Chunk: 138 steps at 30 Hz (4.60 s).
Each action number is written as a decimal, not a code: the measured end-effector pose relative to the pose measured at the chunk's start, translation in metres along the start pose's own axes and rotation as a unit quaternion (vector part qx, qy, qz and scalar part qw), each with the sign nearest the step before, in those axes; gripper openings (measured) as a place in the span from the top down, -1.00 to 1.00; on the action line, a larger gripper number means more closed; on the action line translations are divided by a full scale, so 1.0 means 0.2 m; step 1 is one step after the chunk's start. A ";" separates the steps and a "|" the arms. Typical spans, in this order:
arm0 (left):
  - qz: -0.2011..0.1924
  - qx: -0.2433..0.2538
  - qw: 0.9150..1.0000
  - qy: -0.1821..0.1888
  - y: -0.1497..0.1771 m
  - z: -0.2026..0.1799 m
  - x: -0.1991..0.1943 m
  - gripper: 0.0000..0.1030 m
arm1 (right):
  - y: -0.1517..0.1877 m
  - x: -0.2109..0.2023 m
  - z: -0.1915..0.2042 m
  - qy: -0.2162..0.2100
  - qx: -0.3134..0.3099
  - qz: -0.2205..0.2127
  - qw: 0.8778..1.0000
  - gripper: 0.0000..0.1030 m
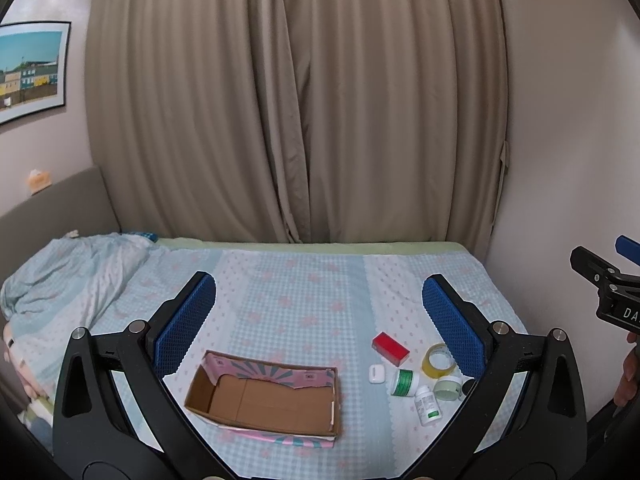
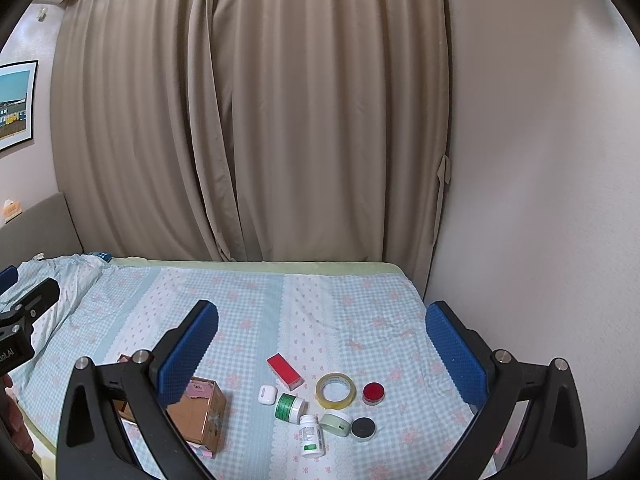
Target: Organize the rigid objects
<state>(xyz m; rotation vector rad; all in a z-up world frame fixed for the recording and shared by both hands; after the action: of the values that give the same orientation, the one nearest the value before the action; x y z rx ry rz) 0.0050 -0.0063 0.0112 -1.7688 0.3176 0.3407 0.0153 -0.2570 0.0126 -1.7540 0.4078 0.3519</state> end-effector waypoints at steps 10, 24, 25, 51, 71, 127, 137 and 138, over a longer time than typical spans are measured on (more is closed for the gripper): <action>-0.001 0.000 1.000 -0.001 0.00 0.01 0.00 -0.99 | 0.01 0.00 0.00 0.001 0.000 0.000 1.000 -1.00; 0.004 0.002 1.000 -0.002 0.01 0.03 -0.01 -0.99 | 0.01 -0.01 0.00 0.002 -0.002 0.004 1.000 -1.00; 0.004 0.002 1.000 -0.002 0.02 0.03 -0.01 -0.99 | 0.01 -0.01 -0.01 0.002 -0.001 0.004 1.000 -1.00; 0.008 0.003 1.000 -0.002 0.03 -0.01 0.00 -0.99 | 0.02 -0.04 0.01 0.003 0.001 0.004 1.000 -1.00; 0.210 0.006 0.978 -0.007 0.50 -0.46 0.79 -0.99 | 0.33 0.51 -0.39 -0.022 0.042 0.140 0.989 -1.00; 0.465 0.065 0.882 -0.033 1.81 -0.61 2.17 -0.03 | 1.48 2.16 -0.29 -0.074 0.015 0.378 0.923 0.03; 0.403 0.025 0.915 -0.019 1.39 -0.55 1.82 -0.03 | 1.27 1.81 -0.35 -0.061 0.040 0.346 0.935 0.03; 0.393 0.018 0.919 -0.019 1.32 -0.55 1.77 -0.03 | 1.22 1.76 -0.35 -0.060 0.042 0.342 0.937 0.03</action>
<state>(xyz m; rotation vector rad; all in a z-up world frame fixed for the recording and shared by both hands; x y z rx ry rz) 0.2337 -0.1811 -0.3408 -1.5260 1.0048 0.9300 0.2197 -0.4040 -0.3421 -1.4516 0.9308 0.9160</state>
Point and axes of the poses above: each gripper's, at about its wrist camera, not at the fingertips, and x roughly the way its jaws point, z to its left, y to its underside, the point moved 1 cm from there along x, roughly the way its jaws point, and after that the axes turned 14 degrees about -x, right-handed, at the moved point
